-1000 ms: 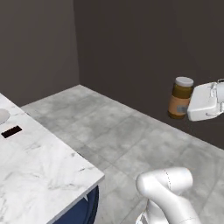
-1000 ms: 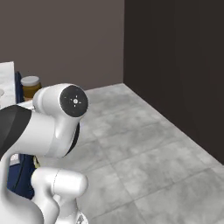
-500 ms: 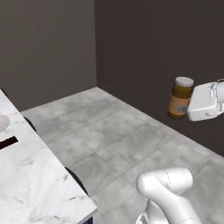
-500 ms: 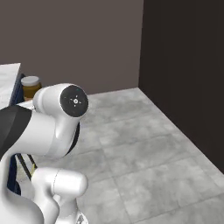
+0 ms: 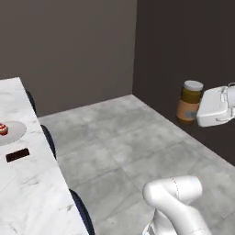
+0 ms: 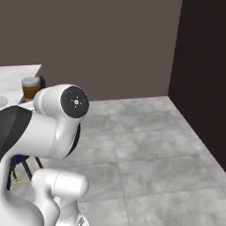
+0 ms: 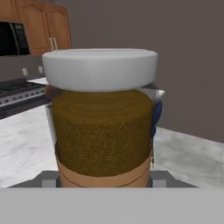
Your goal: Take the cinnamon bottle from the cabinet and place it on the dining table, next to the plate with the cupcake. Then take the chocolate from the dining counter and place it on the cupcake plate.
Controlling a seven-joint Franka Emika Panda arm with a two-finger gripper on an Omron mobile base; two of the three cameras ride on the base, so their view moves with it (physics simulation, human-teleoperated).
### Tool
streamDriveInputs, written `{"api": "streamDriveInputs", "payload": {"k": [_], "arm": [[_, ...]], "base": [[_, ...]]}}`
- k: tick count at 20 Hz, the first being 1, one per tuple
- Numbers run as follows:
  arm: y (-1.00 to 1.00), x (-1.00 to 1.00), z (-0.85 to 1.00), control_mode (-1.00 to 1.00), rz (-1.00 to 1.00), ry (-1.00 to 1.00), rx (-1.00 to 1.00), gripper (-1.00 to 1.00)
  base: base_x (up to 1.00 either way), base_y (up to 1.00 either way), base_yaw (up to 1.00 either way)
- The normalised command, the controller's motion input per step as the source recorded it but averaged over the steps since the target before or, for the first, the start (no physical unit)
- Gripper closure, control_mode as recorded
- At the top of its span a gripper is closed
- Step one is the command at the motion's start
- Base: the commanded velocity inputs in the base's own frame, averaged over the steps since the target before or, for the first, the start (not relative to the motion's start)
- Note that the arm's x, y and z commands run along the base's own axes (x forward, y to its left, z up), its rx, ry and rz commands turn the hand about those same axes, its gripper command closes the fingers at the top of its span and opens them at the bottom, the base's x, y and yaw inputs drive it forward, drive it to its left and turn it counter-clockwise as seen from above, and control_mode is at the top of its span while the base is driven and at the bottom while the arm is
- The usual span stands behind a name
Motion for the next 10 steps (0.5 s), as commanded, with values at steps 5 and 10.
{"api": "streamDriveInputs", "payload": {"k": [5,10], "arm": [[0.0,0.0,0.0,1.0,0.0,0.0,0.0,1.0],[0.0,0.0,0.0,1.0,0.0,0.0,0.0,1.0]], "base": [[0.59,-0.14,0.49],[0.59,-0.14,0.49]]}}
